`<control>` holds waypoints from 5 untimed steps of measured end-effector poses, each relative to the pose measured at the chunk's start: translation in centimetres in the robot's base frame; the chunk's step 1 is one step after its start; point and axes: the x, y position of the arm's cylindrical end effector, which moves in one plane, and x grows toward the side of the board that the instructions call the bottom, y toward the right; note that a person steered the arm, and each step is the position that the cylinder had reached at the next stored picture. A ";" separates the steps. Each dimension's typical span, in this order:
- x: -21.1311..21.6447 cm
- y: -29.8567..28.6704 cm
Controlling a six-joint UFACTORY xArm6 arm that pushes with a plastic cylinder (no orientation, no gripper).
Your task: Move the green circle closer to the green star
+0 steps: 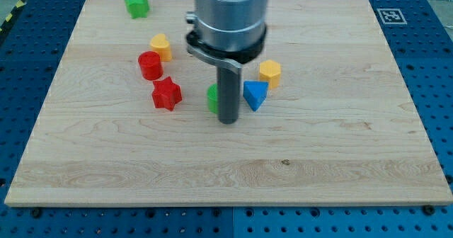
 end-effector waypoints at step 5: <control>-9.4 0.1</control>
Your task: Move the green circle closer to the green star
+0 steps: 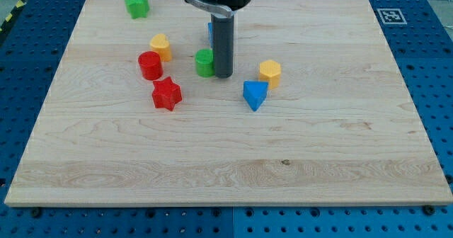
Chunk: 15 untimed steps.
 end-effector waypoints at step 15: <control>-10.4 -8.5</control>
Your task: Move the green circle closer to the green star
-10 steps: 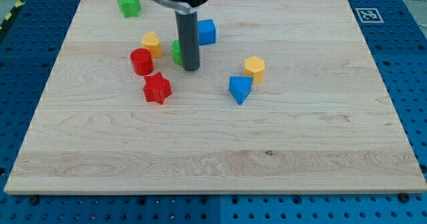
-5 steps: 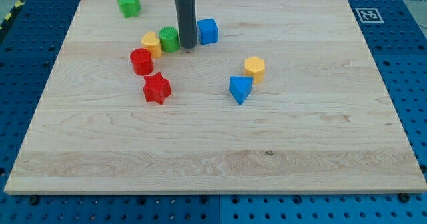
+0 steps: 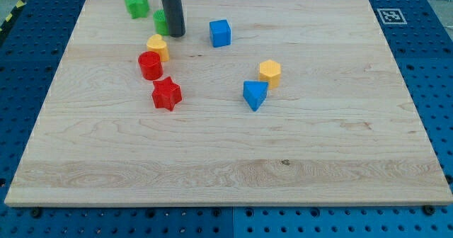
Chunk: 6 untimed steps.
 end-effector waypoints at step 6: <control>-3.4 -2.8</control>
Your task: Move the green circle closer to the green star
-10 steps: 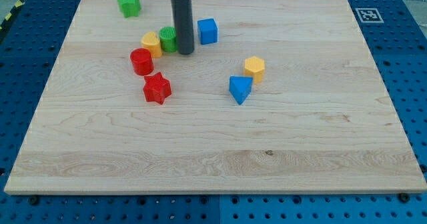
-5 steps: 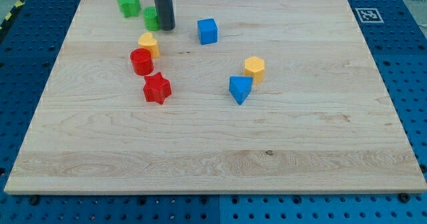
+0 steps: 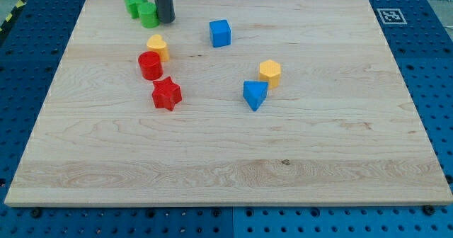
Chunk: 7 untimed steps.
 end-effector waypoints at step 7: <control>1.9 -2.6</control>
